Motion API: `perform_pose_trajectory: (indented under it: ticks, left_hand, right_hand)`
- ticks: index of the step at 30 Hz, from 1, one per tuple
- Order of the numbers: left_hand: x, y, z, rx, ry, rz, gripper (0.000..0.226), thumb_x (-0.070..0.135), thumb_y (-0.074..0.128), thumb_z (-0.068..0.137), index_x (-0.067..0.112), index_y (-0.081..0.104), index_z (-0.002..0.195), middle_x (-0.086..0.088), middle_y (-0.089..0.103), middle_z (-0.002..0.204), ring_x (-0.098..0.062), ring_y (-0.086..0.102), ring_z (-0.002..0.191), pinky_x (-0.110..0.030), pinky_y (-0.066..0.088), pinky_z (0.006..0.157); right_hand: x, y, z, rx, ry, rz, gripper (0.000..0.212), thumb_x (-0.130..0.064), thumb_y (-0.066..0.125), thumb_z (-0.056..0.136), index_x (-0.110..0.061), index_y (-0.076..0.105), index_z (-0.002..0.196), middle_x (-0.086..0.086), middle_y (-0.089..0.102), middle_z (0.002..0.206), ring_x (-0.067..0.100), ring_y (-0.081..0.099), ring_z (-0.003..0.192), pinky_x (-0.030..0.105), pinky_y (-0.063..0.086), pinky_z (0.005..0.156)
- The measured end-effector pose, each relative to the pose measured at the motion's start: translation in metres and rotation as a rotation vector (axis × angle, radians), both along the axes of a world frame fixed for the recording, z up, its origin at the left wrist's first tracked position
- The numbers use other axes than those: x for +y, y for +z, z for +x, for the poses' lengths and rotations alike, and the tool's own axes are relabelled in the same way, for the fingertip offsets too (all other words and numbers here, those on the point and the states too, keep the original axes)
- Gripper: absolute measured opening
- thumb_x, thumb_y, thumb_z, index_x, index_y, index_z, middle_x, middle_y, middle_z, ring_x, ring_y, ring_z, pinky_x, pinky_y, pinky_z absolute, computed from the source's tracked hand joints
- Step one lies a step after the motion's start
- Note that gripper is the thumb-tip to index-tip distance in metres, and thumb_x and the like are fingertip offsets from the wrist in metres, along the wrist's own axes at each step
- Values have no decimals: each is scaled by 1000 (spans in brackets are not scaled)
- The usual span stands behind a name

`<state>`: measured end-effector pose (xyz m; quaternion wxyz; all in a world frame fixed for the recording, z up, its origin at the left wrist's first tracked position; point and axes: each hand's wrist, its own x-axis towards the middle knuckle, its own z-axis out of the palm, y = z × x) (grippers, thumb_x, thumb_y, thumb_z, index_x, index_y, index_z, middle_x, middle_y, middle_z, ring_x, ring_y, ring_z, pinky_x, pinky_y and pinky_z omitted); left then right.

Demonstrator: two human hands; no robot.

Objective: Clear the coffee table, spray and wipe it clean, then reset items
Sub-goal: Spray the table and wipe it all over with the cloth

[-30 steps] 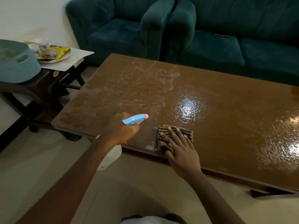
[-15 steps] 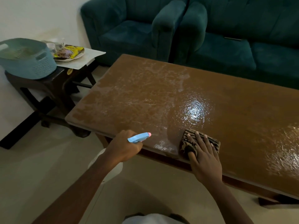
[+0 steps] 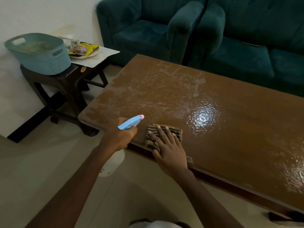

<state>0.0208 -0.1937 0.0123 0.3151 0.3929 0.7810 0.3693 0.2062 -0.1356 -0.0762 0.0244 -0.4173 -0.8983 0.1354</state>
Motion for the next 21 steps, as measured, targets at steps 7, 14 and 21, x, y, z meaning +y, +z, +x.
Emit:
perform_pose_trajectory:
  ticks: [7, 14, 21]
  left_hand:
    - [19, 6, -8, -4, -32, -8, 16, 21, 59, 92, 30, 52, 81, -21, 67, 88, -23, 58, 65, -28, 49, 49]
    - [35, 16, -22, -18, -64, -17, 2, 22, 57, 93, 21, 56, 95, -15, 67, 90, -15, 55, 58, -23, 45, 46]
    - [52, 22, -31, -7, -80, -36, 13, 22, 59, 92, 15, 59, 103, -12, 67, 87, -18, 57, 61, -28, 46, 50]
  right_hand:
    - [4, -2, 87, 13, -197, 35, 64, -54, 17, 88, -49, 10, 151, -19, -2, 161, 9, -9, 150, 34, 5, 122]
    - [55, 2, 7, -21, -469, 11, 60, -52, 25, 99, -42, 3, 155, -5, -4, 165, 22, -11, 151, 41, 0, 121]
    - [19, 4, -12, -6, 2, 15, 63, -54, 12, 89, -49, 13, 152, -17, -4, 163, 11, -14, 150, 29, -8, 119]
